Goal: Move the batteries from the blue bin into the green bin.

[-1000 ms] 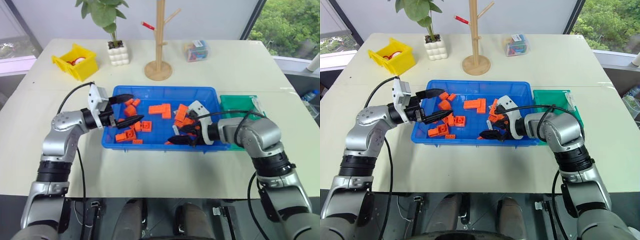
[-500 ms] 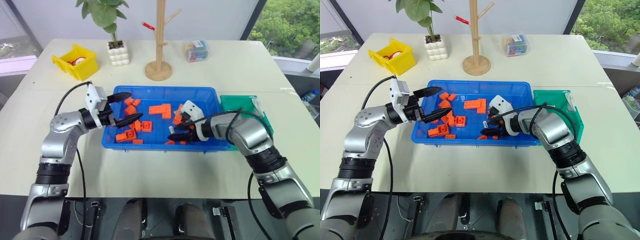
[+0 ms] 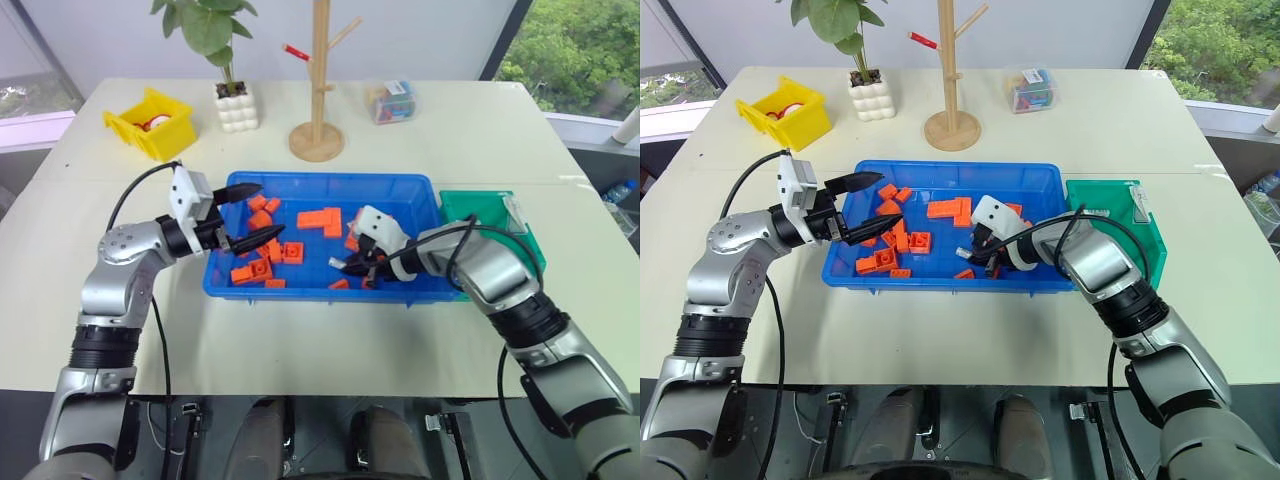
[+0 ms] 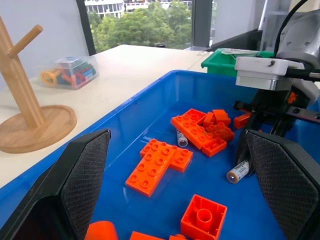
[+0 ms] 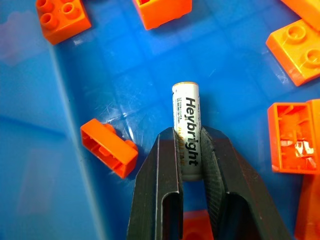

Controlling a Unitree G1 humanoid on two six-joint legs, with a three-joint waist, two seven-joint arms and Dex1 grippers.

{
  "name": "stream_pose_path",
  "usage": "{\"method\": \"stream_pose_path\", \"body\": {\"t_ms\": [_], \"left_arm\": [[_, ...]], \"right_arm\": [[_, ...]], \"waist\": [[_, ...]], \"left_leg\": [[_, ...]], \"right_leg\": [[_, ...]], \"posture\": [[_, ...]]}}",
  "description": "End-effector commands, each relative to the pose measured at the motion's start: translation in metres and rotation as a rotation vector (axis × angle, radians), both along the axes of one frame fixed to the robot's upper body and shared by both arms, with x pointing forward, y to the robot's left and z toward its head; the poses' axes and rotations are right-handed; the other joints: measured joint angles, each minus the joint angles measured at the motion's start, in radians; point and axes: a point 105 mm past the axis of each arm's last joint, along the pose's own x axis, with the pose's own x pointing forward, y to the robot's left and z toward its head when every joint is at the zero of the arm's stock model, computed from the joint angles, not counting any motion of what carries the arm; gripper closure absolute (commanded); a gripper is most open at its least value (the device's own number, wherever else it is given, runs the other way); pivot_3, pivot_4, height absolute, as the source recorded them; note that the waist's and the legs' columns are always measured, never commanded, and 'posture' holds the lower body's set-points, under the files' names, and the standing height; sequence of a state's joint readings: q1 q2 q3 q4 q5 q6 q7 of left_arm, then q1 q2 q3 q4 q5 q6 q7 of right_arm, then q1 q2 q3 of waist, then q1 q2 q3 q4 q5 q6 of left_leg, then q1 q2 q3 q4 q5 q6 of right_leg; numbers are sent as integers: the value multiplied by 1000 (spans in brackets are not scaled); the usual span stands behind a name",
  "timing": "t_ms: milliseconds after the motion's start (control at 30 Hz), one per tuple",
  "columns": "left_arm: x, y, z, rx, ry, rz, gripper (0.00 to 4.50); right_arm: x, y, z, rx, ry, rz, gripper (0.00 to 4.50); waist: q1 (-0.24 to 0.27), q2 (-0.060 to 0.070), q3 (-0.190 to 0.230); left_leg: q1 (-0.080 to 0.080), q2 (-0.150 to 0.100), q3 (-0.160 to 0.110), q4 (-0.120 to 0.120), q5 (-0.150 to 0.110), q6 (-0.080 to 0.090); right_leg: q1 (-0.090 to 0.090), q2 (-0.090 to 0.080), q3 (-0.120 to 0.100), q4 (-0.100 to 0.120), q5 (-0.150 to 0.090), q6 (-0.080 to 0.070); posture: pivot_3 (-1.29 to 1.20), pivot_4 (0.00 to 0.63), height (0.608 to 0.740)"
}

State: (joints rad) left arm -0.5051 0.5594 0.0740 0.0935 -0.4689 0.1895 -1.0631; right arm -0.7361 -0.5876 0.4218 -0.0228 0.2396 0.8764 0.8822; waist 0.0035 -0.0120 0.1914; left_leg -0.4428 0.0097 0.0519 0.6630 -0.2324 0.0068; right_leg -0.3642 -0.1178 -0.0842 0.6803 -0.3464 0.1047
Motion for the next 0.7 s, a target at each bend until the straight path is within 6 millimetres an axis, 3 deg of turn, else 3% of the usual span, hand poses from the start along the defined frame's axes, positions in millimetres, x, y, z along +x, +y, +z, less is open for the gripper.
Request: {"method": "stream_pose_path", "body": {"t_ms": [33, 200, 367, 500, 700], "left_arm": [[-8, -6, 16, -13, -48, -60, 0], [-12, -12, 9, -13, -4, -121, 0], [-12, -20, 18, -2, 2, -201, 0], [-14, -29, 20, 40, 12, -284, 0], [-7, -41, 32, 48, -25, -331, 0]], "right_arm": [[12, -1, 27, 23, -82, -23, 4455], [23, -6, 84, 107, -209, -68, 4455], [29, -45, 126, 114, -327, -189, 4455], [26, -89, 134, 64, -363, -310, 4455], [4, -147, 123, 1, -345, -484, 4455]], "waist": [[0, 0, 0], [0, 1, 0], [10, 0, 0], [7, 0, 0], [7, 0, 0]], "left_leg": [[0, 0, 0, 0, 0, 0], [-1, 0, 0, 0, 0, 0], [-1, 0, 0, 0, 0, 0], [-1, -1, 0, 0, 0, 0], [-1, 0, 1, -1, 0, 0]], "right_leg": [[0, 0, 0, 0, 0, 0], [-1, 0, 0, 0, 0, 0], [-1, 0, 0, 0, 0, 0], [0, -1, 0, 0, 0, 0], [-1, 0, 0, 0, 0, 0]], "posture": [[0, 150, 739], [0, 150, 739], [0, 150, 739], [0, 150, 739], [0, 150, 739]]}}
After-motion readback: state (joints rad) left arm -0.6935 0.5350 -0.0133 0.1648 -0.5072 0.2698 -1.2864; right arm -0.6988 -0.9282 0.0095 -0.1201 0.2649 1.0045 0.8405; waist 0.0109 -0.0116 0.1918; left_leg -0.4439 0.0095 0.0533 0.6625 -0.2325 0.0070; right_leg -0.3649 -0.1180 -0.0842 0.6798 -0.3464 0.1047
